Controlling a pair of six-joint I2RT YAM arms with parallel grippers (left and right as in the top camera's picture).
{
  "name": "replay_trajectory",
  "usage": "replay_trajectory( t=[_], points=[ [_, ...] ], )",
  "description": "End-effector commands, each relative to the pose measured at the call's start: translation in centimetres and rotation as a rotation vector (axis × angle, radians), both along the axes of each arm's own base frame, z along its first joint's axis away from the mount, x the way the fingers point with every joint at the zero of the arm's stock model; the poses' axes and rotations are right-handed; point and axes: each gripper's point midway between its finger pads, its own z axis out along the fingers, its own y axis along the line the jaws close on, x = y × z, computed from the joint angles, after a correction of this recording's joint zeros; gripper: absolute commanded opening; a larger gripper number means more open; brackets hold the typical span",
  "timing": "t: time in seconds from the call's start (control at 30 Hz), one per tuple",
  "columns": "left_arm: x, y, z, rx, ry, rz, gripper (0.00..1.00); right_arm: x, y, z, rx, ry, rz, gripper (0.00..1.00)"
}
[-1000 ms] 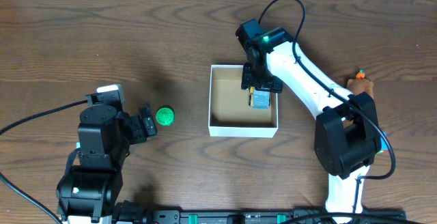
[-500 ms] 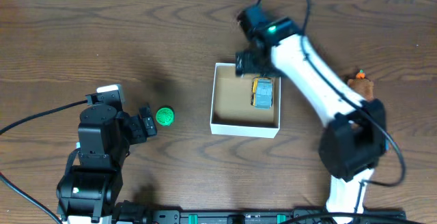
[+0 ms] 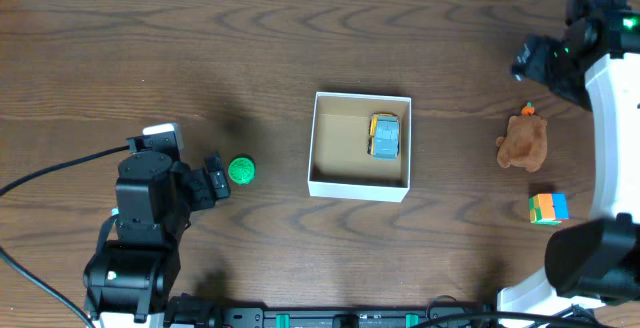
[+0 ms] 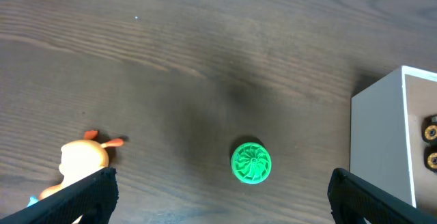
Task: Pack container
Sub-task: 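Move the right gripper back and grasp the brown plush beaver, then carry the beaver with the right gripper into the box and release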
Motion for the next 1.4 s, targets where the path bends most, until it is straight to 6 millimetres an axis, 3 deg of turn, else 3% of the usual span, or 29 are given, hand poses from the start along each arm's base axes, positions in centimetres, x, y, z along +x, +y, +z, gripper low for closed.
replay_trajectory(
  t=[0.0, 0.23, 0.37, 0.4, 0.47, 0.53, 0.73, 0.8, 0.93, 1.1, 1.23, 1.37],
  points=[
    [0.3, -0.1, 0.1, -0.011, 0.007, 0.008, 0.98, -1.9, -1.4, -4.4, 0.004, 0.147, 0.063, 0.99],
    [0.5, -0.1, -0.4, -0.009, 0.032, 0.008, 0.98, -3.7, -1.5, -11.4, 0.021, 0.214, 0.054, 0.99],
    [0.5, -0.1, -0.4, -0.009, 0.031, 0.008, 0.98, -3.7, -1.4, -13.4, 0.015, 0.197, 0.065, 0.93],
    [0.5, -0.1, -0.4, -0.009, 0.031, 0.008, 0.98, -3.8, -1.4, -13.6, 0.015, 0.198, 0.064, 0.87],
    [0.5, -0.1, -0.4, -0.009, 0.031, 0.008, 0.98, -4.1, -1.3, -13.9, 0.017, 0.208, 0.065, 0.64],
    [0.5, -0.1, -0.4, -0.009, 0.031, 0.008, 0.98, -4.3, -1.3, -14.0, 0.02, 0.217, 0.064, 0.3],
    [0.5, -0.1, -0.4, -0.009, 0.031, 0.008, 0.98, -4.6, -1.2, -14.0, 0.023, 0.228, 0.064, 0.01],
    [0.5, -0.1, -0.4, -0.009, 0.031, 0.008, 0.98, -4.6, -1.2, -13.8, 0.022, 0.226, 0.063, 0.01],
    [0.5, -0.1, -0.4, -0.009, 0.031, 0.008, 0.98, -3.9, -0.9, -11.8, 0.012, 0.186, 0.067, 0.01],
    [0.6, -0.1, -0.3, -0.01, 0.024, 0.008, 0.98, -1.2, 1.5, -4.6, -0.024, 0.018, 0.144, 0.01],
    [0.6, -0.1, -0.3, -0.01, 0.024, 0.008, 0.98, 0.3, 7.6, 1.7, 0.032, -0.173, 0.29, 0.01],
    [0.6, -0.1, -0.3, -0.01, 0.024, 0.008, 0.98, 0.2, 15.0, 5.0, 0.102, -0.306, 0.377, 0.01]
  ],
)
